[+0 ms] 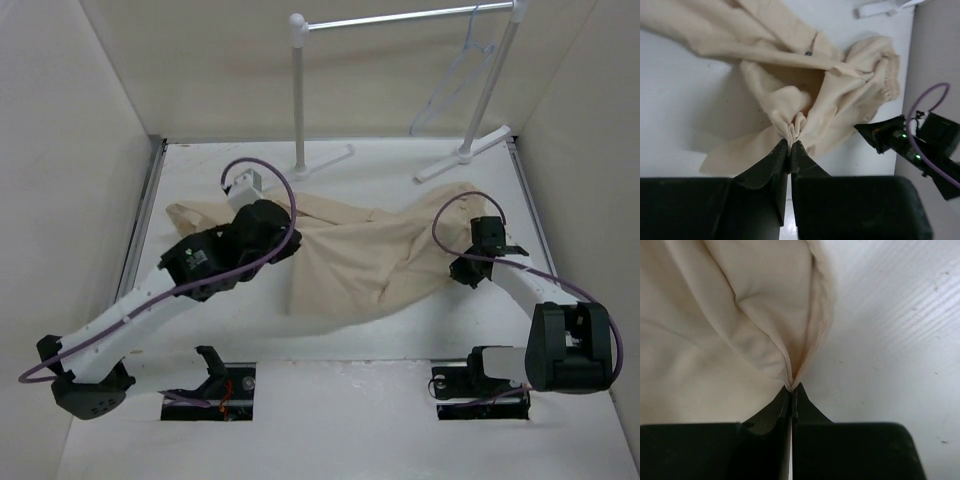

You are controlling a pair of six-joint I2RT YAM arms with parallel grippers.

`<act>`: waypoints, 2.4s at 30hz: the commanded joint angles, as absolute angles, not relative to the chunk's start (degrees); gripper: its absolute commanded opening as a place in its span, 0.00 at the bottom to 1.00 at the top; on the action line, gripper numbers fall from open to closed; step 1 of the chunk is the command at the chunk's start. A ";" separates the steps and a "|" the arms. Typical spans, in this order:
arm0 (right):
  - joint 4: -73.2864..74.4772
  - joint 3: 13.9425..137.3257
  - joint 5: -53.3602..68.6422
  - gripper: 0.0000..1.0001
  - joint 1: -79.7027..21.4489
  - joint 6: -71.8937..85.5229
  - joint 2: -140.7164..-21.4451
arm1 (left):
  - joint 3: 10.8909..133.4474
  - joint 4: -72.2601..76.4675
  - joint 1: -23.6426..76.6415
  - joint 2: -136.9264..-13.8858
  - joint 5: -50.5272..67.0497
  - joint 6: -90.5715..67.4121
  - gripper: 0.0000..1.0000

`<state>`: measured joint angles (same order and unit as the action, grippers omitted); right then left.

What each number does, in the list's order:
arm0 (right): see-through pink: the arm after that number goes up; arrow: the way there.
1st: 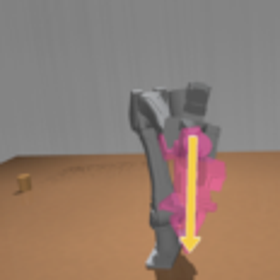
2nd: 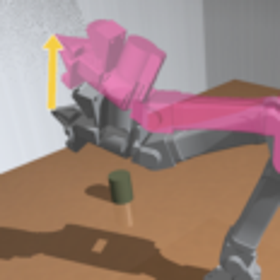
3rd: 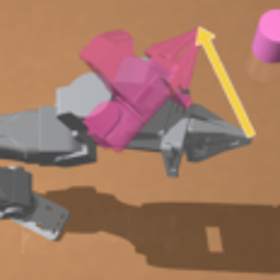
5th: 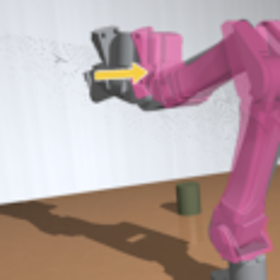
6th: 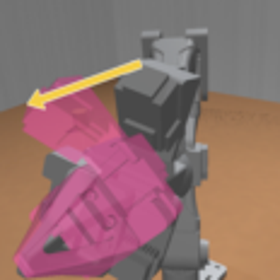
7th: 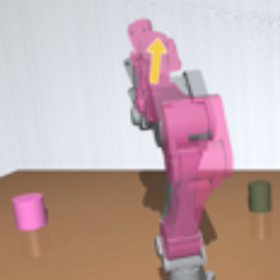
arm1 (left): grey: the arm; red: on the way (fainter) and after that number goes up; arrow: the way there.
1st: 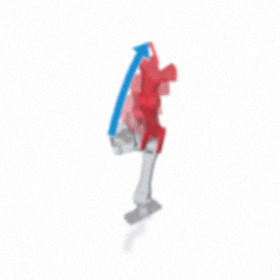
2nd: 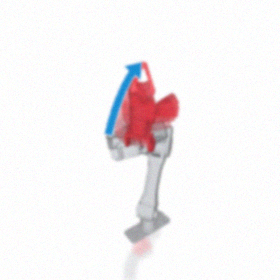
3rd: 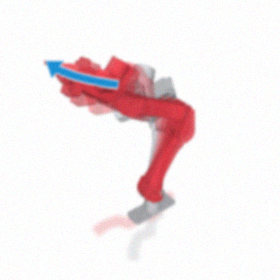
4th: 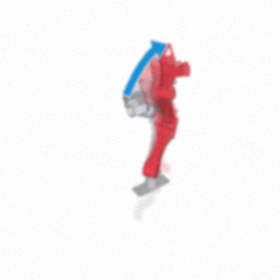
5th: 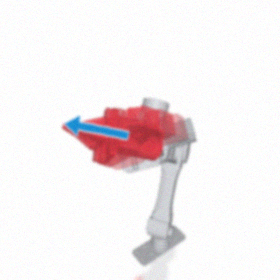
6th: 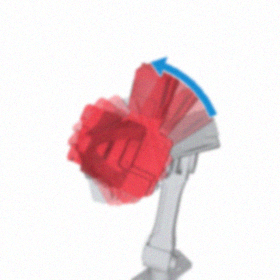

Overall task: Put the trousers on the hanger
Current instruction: Flatten out the trousers at the center of the board.

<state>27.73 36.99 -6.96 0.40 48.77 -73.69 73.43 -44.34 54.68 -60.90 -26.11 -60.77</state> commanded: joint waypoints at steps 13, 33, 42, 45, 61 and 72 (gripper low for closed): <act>22.68 42.98 -5.89 0.01 3.03 49.57 -72.51 | 92.30 -44.40 51.90 -91.85 -19.33 -47.46 0.46; 24.96 42.01 -6.68 0.48 1.72 45.70 -64.07 | 42.72 -53.54 56.70 -50.52 -16.69 -62.76 0.46; 25.05 38.59 -6.24 0.54 1.63 45.44 -61.88 | 41.40 -40.01 63.76 -63.35 -12.41 -60.47 0.61; 24.70 38.41 -5.28 0.56 2.59 45.53 -61.70 | 40.87 -38.76 64.46 -69.85 -9.93 -58.89 0.53; 21.80 39.29 -5.19 0.62 5.32 46.75 -65.74 | 52.37 -61.34 37.71 -45.02 -18.71 -52.75 0.03; 21.62 40.87 -5.19 0.69 5.14 45.88 -67.24 | 66.77 -38.15 -17.16 -69.66 -13.79 -40.25 0.10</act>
<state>23.88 38.74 -5.30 5.19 46.44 -68.36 62.39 -44.31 -11.03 -63.02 -14.68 -43.38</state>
